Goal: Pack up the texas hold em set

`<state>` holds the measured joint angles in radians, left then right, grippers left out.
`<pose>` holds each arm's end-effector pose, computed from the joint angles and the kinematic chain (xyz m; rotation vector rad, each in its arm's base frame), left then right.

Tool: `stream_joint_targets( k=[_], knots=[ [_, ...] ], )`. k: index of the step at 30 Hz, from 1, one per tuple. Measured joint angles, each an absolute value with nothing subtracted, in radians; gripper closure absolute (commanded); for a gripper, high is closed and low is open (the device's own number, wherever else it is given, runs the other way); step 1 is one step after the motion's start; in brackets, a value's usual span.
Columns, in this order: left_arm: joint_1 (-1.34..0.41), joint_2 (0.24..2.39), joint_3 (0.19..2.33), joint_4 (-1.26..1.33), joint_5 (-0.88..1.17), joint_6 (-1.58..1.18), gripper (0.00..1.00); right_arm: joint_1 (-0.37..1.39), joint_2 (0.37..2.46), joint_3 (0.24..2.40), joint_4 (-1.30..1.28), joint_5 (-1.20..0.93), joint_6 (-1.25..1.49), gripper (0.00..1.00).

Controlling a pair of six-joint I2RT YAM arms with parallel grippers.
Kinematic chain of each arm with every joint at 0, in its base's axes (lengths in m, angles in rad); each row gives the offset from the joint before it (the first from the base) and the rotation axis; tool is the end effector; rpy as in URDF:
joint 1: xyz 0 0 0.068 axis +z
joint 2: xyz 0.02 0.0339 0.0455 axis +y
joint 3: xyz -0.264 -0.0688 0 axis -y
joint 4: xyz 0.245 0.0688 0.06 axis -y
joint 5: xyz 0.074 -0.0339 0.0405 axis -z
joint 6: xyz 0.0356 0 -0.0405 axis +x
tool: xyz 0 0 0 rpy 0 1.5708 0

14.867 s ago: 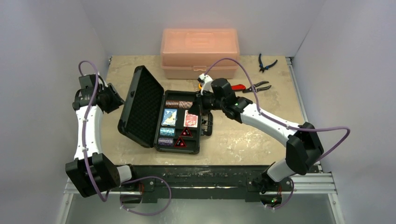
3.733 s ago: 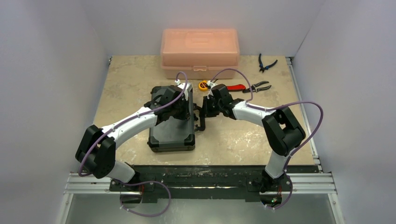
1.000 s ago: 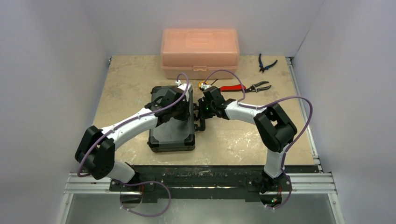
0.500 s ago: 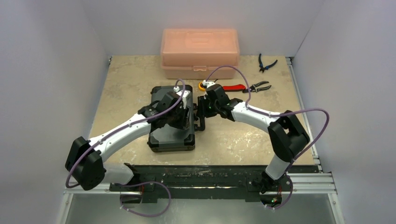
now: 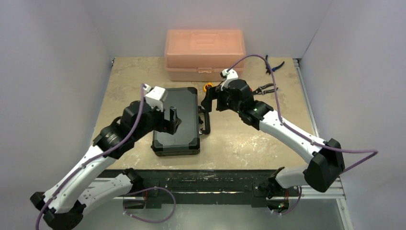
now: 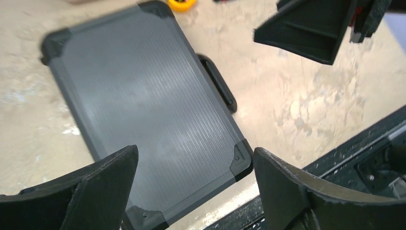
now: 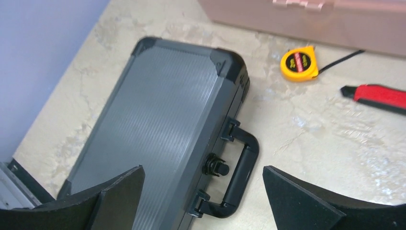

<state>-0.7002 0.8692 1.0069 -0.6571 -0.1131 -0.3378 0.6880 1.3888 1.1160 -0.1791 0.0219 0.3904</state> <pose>0.1395 -0.1123 0.3539 0.3145 2.1042 -0.5074 0.2500 0.2044 0.3171 -0.2951 2.0650 0.6511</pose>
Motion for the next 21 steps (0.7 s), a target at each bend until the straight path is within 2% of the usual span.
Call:
stream_joint_targets(
  k=[11, 16, 21],
  knots=[
    [-0.700, 0.538, 1.069, -0.708, -0.290, -0.213, 0.05, 0.688, 1.168, 1.108, -0.159, 0.138, 0.373, 0.01],
    [-0.700, 0.469, 1.064, -0.704, -0.397, -0.143, 0.06, 0.688, 1.066, 1.041, -0.106, 0.241, 0.399, 0.01],
    [-0.700, 0.436, 0.966, -0.719, -0.482, -0.133, 0.10, 0.688, 1.001, 0.954, -0.039, 0.359, 0.472, 0.01]
  ],
)
